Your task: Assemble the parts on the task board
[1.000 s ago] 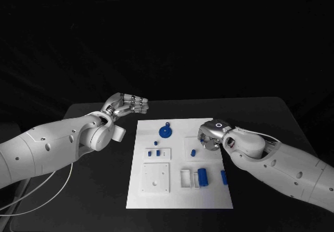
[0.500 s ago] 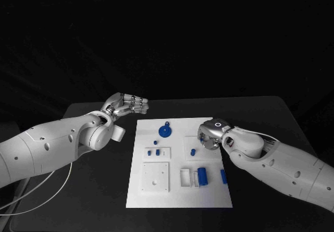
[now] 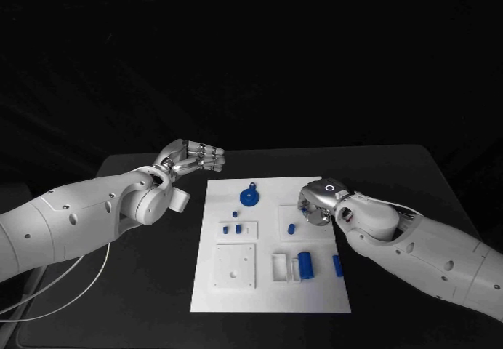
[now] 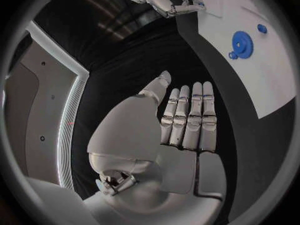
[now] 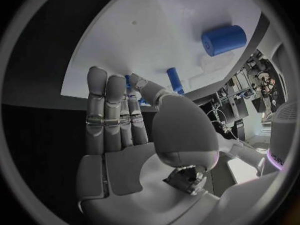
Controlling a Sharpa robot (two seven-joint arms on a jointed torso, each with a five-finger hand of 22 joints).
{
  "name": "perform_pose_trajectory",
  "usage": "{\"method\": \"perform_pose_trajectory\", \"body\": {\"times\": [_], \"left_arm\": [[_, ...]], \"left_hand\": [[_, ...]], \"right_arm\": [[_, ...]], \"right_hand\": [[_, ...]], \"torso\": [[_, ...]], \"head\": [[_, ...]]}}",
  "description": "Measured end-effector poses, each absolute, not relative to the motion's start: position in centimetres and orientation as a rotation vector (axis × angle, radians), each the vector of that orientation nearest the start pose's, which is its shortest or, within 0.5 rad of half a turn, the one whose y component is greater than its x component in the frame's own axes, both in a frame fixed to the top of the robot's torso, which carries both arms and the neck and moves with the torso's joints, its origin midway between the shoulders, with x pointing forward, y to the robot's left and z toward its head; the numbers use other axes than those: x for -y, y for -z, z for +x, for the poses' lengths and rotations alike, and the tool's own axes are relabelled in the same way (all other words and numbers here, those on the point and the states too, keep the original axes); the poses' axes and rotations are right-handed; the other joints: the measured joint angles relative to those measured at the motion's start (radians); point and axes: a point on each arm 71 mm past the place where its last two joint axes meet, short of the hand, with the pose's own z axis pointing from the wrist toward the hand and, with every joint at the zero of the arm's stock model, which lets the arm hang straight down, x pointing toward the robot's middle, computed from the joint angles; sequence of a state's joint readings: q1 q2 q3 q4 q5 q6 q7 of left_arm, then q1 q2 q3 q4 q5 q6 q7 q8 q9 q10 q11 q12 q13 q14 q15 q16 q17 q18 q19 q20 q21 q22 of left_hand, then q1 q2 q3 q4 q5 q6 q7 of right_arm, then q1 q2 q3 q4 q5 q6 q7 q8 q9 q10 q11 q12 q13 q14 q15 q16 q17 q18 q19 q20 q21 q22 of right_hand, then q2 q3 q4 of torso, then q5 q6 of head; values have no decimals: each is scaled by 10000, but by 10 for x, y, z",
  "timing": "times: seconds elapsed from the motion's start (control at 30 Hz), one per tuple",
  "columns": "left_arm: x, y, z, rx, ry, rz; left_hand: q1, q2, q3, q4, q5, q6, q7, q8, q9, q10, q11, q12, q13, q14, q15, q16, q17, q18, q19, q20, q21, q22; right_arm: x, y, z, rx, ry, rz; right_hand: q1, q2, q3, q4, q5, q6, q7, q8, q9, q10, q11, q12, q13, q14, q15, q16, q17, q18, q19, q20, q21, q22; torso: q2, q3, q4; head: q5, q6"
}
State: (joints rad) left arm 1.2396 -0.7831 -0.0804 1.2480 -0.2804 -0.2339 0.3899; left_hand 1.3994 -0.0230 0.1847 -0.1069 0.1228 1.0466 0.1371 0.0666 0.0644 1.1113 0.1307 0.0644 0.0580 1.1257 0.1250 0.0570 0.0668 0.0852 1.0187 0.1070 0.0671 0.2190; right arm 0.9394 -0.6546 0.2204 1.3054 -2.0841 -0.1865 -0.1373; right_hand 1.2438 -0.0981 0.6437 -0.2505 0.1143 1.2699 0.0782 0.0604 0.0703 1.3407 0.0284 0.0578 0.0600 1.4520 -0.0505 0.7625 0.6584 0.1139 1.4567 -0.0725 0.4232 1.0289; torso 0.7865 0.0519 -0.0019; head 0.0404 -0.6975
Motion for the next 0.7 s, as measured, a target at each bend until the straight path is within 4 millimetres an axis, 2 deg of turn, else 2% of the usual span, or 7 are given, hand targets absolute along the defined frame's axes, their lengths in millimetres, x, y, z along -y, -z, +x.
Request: {"method": "perform_pose_trajectory", "body": {"times": [0.2, 0.47, 0.7], "left_arm": [[-260, 184, 537, -14656, 13169, -8116], [-265, 183, 541, -14575, 13005, -8143], [-268, 183, 543, -14522, 12915, -8158]], "left_hand": [[0, 0, 0, 0, 0, 0, 0, 0, 0, 0, 0, 0, 0, 0, 0, 0, 0, 0, 0, 0, 40, -36], [0, 0, 0, 0, 0, 0, 0, 0, 0, 0, 0, 0, 0, 0, 0, 0, 0, 1, -1, 0, 40, -46], [0, -1, -40, 40, 0, 0, 0, 0, 0, 0, 0, 0, 0, 0, 0, 0, 0, 0, -1, 0, 40, -126]], "right_arm": [[171, 237, 501, -15739, -3628, -4882], [173, 209, 506, -15018, -4207, -4051], [172, 199, 504, -14716, -4602, -3771]], "right_hand": [[-3, 1, 52, 6, -60, 10, -10, 0, -26, 36, -34, 0, 4, -14, -15, 0, 24, -71, 28, -28, 9, 121], [-3, -1, 52, 6, -69, 12, -13, 0, -26, 37, -33, 0, 6, -15, -14, 0, 34, -78, 28, -26, -39, 209], [-3, -3, 57, 12, -70, 11, -13, -1, -26, 71, -2, -1, 7, -15, -14, 0, 43, -129, 65, -61, -95, 329]], "torso": [[-4, 0, -12], [-11, 6, -22], [-11, 2, -21]], "head": [[39, 17], [91, 50], [105, 60]]}}
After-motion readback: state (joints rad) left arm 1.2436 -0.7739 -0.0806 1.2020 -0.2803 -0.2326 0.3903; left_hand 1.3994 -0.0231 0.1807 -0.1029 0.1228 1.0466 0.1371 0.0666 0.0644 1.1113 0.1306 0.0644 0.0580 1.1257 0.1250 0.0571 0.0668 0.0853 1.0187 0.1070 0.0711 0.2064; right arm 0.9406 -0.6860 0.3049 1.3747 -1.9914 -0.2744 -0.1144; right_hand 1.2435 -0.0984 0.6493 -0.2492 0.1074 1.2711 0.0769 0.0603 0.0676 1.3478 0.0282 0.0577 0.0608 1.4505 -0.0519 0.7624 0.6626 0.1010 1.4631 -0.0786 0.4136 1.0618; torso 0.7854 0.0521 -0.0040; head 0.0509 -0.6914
